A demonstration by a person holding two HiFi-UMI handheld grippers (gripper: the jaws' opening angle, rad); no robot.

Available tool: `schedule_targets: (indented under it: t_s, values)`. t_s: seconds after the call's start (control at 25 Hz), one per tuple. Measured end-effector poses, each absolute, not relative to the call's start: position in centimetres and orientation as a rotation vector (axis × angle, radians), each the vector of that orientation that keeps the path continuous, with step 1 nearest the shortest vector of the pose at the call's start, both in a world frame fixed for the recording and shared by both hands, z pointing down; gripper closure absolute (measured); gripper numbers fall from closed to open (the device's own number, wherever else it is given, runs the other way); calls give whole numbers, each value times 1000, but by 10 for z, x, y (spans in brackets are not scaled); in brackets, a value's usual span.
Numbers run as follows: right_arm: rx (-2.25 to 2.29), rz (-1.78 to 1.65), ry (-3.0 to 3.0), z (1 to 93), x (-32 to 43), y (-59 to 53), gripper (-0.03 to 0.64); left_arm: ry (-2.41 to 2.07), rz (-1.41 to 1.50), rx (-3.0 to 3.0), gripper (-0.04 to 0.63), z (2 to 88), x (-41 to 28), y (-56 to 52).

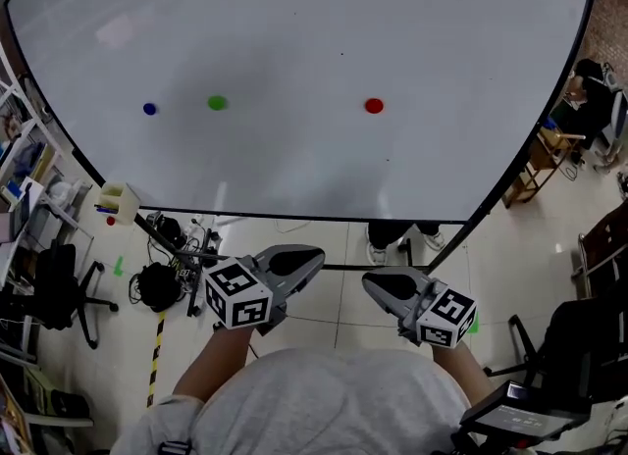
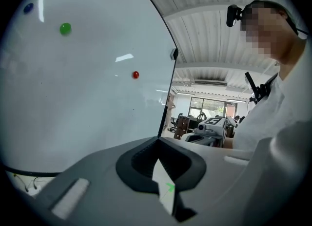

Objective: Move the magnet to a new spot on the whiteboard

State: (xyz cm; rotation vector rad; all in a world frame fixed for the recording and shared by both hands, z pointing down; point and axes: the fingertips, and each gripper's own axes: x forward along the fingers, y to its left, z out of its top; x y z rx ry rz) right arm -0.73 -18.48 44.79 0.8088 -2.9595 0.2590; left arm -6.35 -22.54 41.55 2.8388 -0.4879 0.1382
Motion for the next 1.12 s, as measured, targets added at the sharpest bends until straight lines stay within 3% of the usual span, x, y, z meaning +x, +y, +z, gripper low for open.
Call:
schedule_targets:
  t_s: [0.2,0.56,0.72,0.88,1.12]
  values:
    - [868,12,-2867,425,10,-206,612,-481,139,2851,614,409,-53,-223]
    - [1007,-779,-2433,343,13,-276,618,-500,143,2832,614,411,-48,-217]
    - [1127,-1061,-2211,299,12,-314,564,-537,150,2814,614,414,-56,-218]
    - [1253,-1157,-2090,270,15,-345,511,-580,147,2802,614,416,-65,-218]
    - [1337,-1182,-1963,262,18,-383,500,-634,134,2789,614,414,-78,-223]
